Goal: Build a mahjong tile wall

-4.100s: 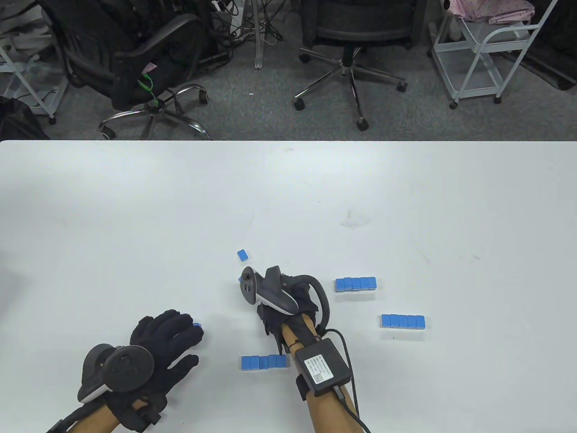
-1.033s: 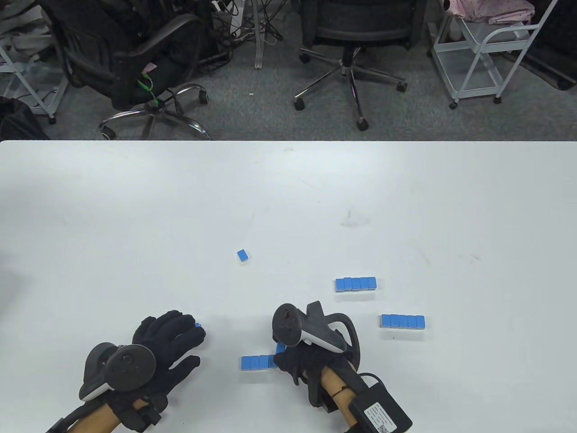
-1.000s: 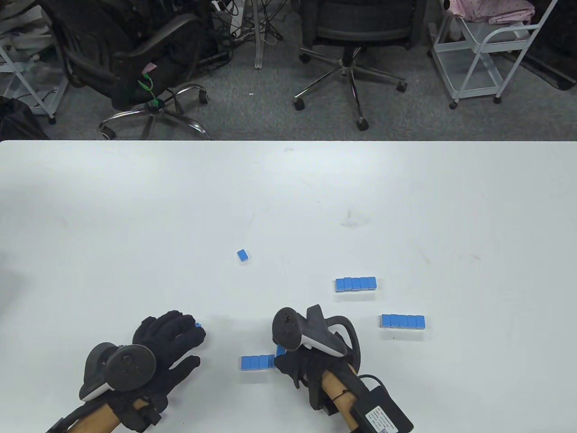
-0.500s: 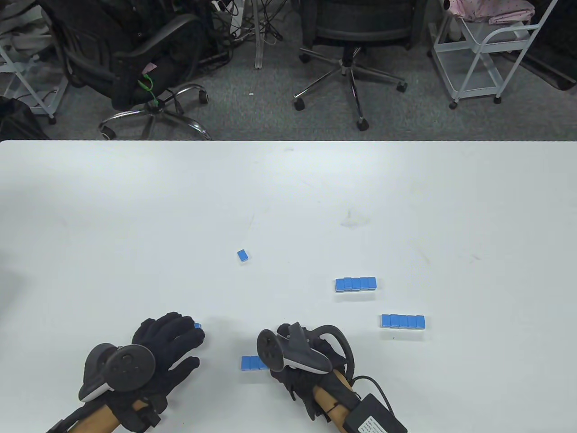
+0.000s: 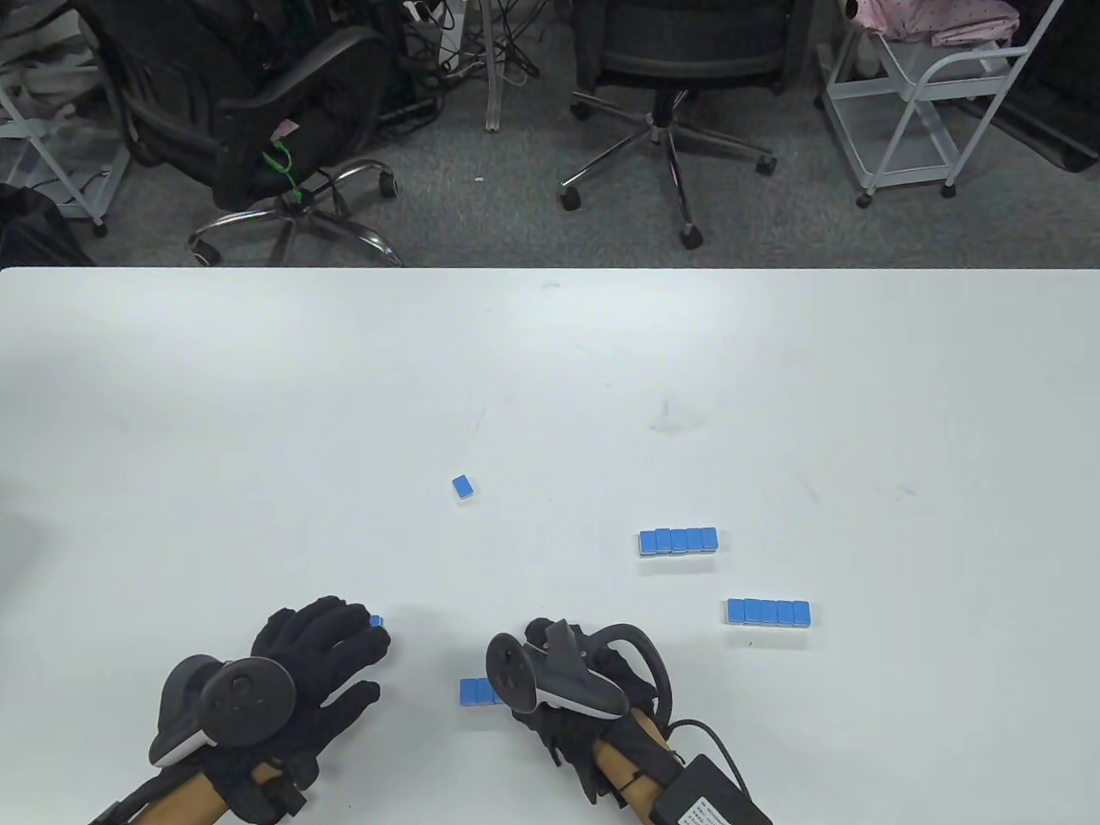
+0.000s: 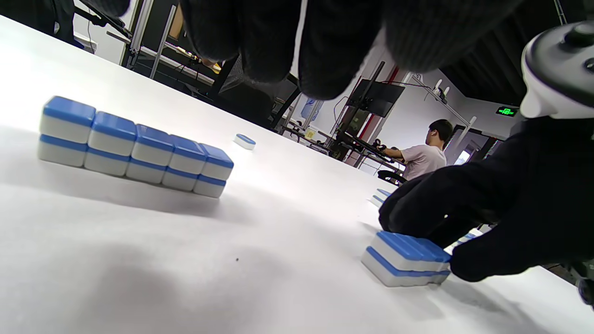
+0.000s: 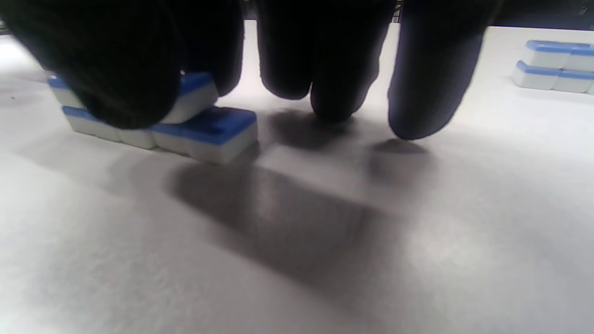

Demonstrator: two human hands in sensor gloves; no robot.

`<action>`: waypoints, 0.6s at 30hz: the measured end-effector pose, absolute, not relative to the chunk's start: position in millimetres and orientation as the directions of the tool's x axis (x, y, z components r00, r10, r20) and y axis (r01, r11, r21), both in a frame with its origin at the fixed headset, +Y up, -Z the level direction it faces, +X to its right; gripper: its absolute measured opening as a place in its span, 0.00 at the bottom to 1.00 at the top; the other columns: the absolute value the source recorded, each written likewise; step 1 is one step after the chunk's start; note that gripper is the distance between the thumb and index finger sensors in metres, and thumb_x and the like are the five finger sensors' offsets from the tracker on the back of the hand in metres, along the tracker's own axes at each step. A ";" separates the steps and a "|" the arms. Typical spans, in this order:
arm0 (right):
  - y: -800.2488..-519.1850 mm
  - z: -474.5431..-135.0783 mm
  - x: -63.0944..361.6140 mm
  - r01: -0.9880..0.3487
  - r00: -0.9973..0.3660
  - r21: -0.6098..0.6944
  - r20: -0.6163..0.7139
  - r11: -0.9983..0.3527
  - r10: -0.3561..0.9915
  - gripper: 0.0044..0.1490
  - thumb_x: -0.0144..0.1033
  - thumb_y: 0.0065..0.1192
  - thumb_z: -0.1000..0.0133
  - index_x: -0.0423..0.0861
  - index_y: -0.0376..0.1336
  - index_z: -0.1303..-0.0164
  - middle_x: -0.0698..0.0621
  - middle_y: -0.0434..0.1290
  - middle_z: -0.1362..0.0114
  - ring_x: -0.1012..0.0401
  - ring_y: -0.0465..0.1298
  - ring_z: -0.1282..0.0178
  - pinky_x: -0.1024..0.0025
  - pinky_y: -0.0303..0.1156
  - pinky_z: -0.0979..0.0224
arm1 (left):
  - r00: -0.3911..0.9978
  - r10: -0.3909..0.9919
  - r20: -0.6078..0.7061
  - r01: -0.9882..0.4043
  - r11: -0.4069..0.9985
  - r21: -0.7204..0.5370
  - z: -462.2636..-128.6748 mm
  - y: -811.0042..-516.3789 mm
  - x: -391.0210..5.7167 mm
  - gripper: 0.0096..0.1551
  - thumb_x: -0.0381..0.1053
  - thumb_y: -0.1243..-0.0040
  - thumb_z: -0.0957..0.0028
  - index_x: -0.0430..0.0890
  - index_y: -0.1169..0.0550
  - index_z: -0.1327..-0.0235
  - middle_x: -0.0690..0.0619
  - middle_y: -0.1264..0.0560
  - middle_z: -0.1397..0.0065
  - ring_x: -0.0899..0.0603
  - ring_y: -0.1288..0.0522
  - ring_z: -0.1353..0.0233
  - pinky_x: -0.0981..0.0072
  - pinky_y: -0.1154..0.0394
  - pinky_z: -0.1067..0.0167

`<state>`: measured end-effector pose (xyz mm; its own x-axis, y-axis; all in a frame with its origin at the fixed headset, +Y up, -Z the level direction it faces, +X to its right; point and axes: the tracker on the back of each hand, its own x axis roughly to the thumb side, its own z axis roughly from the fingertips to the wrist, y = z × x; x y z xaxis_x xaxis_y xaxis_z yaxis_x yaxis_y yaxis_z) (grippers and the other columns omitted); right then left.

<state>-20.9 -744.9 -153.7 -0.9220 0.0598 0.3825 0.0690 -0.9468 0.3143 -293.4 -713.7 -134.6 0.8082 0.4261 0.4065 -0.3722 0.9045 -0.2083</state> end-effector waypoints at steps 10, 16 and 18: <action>-744.7 -151.7 -20.7 0.066 -0.926 0.314 0.372 -0.947 0.059 0.37 0.54 0.70 0.58 0.58 0.61 0.38 0.47 0.63 0.22 0.45 0.70 0.26 0.42 0.76 0.33 | 0.808 0.420 0.413 -0.366 0.907 -0.206 -131.3 -713.8 -293.6 0.35 0.66 0.47 0.48 0.57 0.28 0.27 0.52 0.39 0.16 0.37 0.45 0.16 0.27 0.52 0.24; -745.1 -150.7 -21.2 0.070 -0.928 0.309 0.370 -0.948 0.052 0.37 0.55 0.69 0.58 0.58 0.61 0.38 0.47 0.63 0.22 0.45 0.70 0.26 0.42 0.76 0.32 | 0.807 0.421 0.414 -0.368 0.907 -0.204 -130.1 -714.0 -294.2 0.35 0.66 0.47 0.48 0.57 0.28 0.26 0.51 0.39 0.16 0.37 0.45 0.16 0.27 0.52 0.24; -745.4 -150.7 -21.3 0.071 -0.927 0.308 0.371 -0.949 0.051 0.37 0.55 0.68 0.58 0.59 0.61 0.38 0.47 0.63 0.22 0.45 0.70 0.26 0.43 0.76 0.32 | 0.808 0.418 0.415 -0.366 0.908 -0.203 -130.3 -714.0 -294.4 0.35 0.66 0.47 0.48 0.57 0.28 0.27 0.52 0.39 0.16 0.37 0.45 0.16 0.27 0.52 0.24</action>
<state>-21.3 -745.4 -150.7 -0.9273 0.0512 0.3709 0.0708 -0.9488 0.3079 -294.4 -714.0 -130.3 0.8082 0.4182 0.4147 -0.3660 0.9083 -0.2026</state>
